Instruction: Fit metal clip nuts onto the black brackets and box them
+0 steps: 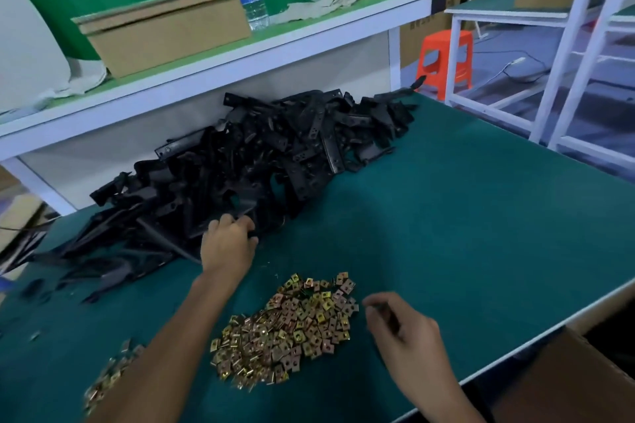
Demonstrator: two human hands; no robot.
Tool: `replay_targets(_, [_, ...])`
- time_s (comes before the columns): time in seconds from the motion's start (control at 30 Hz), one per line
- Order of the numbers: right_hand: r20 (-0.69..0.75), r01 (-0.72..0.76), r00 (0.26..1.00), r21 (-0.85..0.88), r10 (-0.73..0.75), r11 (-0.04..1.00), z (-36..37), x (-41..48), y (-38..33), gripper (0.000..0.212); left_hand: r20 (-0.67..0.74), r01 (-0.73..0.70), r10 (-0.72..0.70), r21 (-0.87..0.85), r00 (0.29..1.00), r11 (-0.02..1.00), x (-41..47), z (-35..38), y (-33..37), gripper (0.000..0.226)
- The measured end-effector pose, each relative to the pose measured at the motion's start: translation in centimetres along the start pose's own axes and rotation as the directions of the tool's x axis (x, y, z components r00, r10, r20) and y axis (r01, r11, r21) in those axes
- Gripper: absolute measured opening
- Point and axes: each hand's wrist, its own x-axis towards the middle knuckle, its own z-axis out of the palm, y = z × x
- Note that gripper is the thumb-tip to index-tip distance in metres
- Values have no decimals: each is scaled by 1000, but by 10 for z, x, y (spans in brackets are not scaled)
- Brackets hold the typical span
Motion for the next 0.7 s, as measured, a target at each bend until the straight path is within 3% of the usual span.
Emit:
replay_targets(0.1, [3, 7, 1000, -10, -7, 1000, -3, -2, -2, 16, 98, -34, 35, -10, 995, 999, -7, 4, -2, 20])
replay_targets(0.2, [5, 16, 1000, -15, -16, 1000, -3, -4, -4, 17, -51, -58, 49, -183, 997, 981, -21, 8, -4, 4])
replay_targets(0.33, [-19, 19, 1000, -103, -21, 994, -3, -3, -6, 19, -155, -39, -1, -250, 988, 968, -32, -2, -1, 31])
replay_targets(0.4, [-13, 31, 999, -132, -33, 991, -3, -3, -6, 17, -212, -51, -39, -405, 977, 913, -47, -9, 4, 30])
replay_targets(0.5, [-19, 38, 999, -90, -40, 995, -2, -3, -10, 15, -279, -163, -32, -647, 960, 745, -88, -25, 32, 19])
replay_targets(0.6, [69, -106, 992, 64, 102, 992, -2, -2, -23, 54, -336, -309, 57, -772, 940, 556, -137, -33, 72, 33])
replay_targets(0.7, [306, -412, 899, 348, 313, 842, -2, 1, -39, 72, -417, -453, 187, -745, 889, 489, -169, -21, 100, 28])
